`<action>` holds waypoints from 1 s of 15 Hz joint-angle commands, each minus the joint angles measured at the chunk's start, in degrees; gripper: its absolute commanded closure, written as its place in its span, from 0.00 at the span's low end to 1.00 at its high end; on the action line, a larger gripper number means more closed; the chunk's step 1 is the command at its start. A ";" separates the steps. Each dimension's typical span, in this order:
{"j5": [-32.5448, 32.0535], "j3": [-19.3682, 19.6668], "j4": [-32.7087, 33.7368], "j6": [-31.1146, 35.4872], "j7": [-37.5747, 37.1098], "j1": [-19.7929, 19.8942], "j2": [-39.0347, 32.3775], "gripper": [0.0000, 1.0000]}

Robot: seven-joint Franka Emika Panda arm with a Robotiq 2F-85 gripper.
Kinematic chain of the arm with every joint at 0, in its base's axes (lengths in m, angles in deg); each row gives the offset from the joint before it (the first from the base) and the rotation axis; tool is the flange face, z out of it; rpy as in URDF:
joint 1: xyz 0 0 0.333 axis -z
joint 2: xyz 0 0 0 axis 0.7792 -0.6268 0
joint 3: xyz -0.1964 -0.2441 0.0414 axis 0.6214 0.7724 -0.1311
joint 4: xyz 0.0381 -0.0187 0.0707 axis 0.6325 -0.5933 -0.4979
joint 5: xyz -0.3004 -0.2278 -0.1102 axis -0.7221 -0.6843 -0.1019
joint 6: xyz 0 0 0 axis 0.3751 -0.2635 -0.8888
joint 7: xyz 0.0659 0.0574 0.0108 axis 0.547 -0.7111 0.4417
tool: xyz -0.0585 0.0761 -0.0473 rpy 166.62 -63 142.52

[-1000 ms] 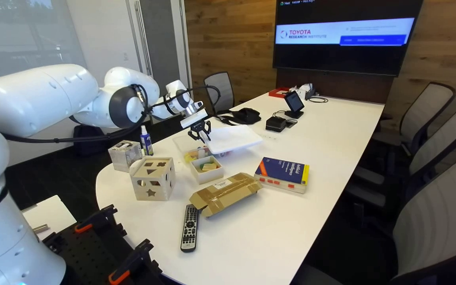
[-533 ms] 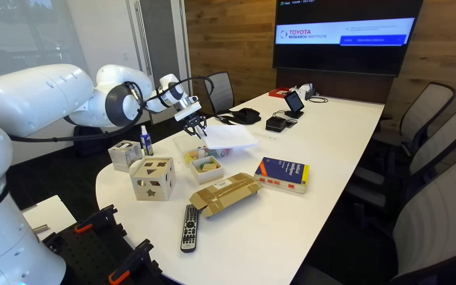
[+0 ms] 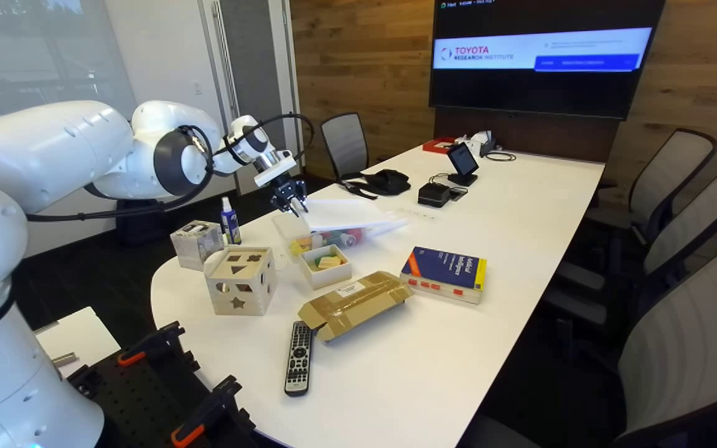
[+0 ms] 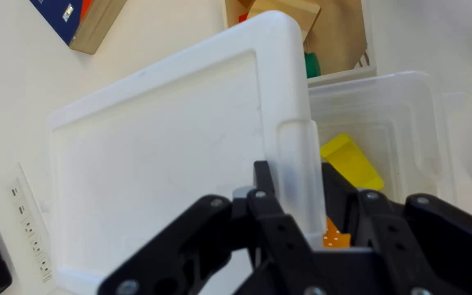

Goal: Close the storage box

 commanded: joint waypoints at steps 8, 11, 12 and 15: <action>1.37 -0.01 0.38 -2.48 1.81 -1.51 -0.20 0.92; 1.90 -0.66 0.25 -4.26 2.86 -2.48 -0.22 0.92; 2.05 -0.88 0.17 -4.79 3.13 -2.77 -0.22 0.92; 2.87 -1.63 0.03 -5.86 3.81 -3.71 -0.24 0.92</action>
